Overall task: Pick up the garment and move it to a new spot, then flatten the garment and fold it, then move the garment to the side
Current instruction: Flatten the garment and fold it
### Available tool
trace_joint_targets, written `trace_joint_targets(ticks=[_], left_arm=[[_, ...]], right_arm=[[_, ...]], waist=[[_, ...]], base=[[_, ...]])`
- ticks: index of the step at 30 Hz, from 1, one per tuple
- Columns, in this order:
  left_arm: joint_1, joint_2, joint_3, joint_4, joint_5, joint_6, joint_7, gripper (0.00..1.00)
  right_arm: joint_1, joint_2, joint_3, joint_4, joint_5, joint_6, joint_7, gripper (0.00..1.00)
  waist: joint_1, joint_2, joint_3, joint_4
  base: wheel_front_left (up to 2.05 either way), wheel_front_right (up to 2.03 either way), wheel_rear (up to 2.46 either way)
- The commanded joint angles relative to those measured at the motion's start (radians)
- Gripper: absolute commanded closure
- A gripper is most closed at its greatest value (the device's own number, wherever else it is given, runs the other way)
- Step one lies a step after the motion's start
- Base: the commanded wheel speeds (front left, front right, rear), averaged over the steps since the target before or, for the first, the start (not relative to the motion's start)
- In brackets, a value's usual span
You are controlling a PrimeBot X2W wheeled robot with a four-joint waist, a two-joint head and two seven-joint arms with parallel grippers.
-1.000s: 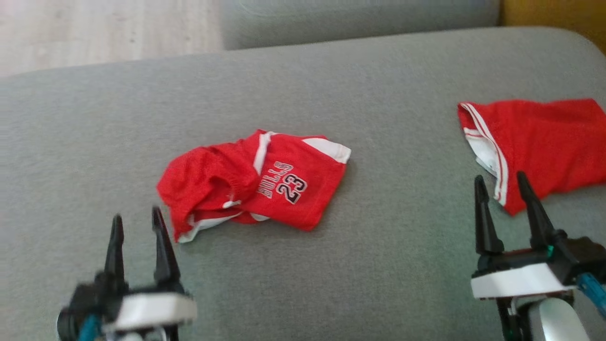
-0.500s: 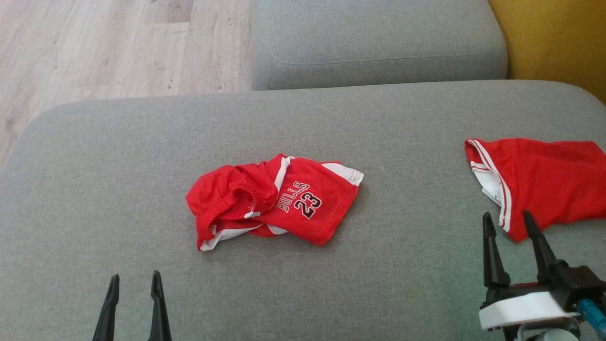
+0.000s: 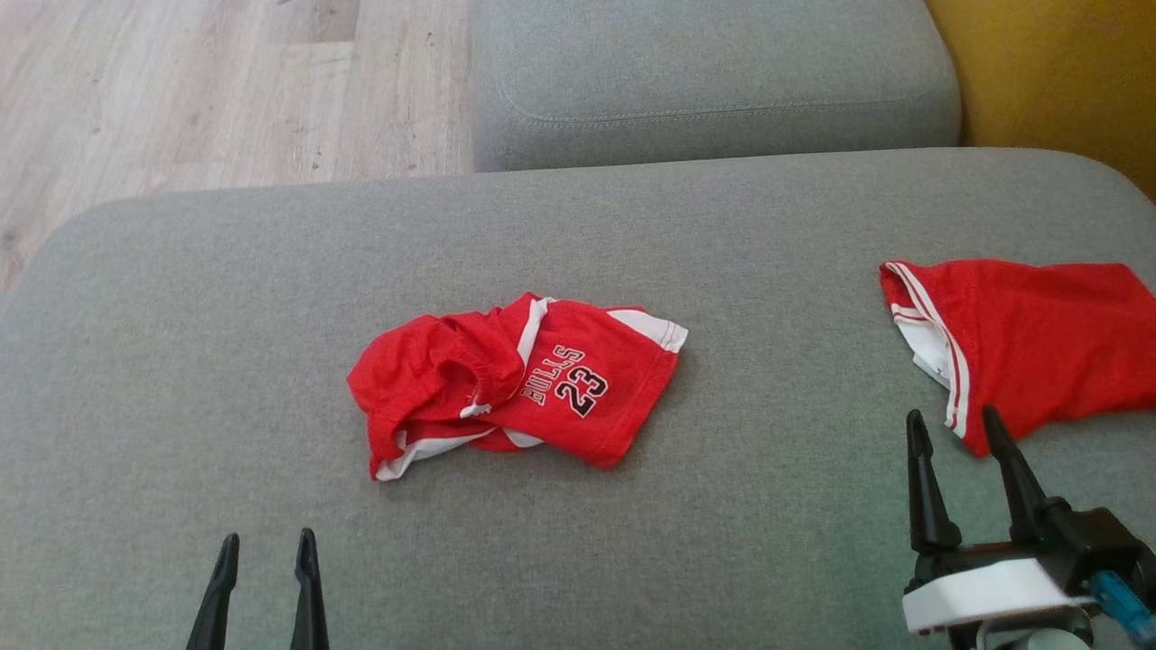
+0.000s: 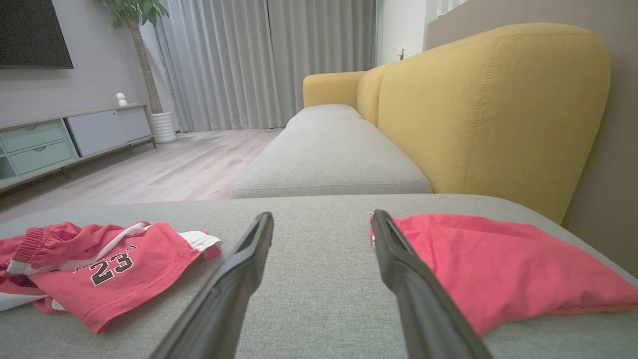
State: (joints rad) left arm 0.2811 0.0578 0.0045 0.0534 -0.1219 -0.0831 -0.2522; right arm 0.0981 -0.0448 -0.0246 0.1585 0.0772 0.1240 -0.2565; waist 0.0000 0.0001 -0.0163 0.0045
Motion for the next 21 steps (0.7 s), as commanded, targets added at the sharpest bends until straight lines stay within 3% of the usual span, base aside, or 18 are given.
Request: trace_joint_targets(ticks=[1,14,21], left_arm=[[-0.051,-0.005,0.041,-0.027,0.012,-0.003,-0.009,0.0],[-0.063,-0.007,0.041,-0.026,0.018,-0.019,-0.009,0.0],[-0.154,-0.007,-0.061,-0.006,-0.003,-0.029,-0.009,0.0]], right_arm=[[-0.021,-0.005,0.027,-0.026,0.005,0.007,-0.005,0.0],[-0.027,-0.005,0.034,-0.022,0.008,0.007,-0.005,0.0],[-0.04,-0.005,0.042,-0.029,0.004,0.007,-0.005,0.0]], waist=[[0.0,-0.0001,0.0,-0.001],[0.0,-0.0001,0.003,-0.016],[0.0,-0.0001,0.023,-0.028]], base=[[0.0,0.0,0.0],[0.0,0.0,0.0],[0.0,0.0,0.0]])
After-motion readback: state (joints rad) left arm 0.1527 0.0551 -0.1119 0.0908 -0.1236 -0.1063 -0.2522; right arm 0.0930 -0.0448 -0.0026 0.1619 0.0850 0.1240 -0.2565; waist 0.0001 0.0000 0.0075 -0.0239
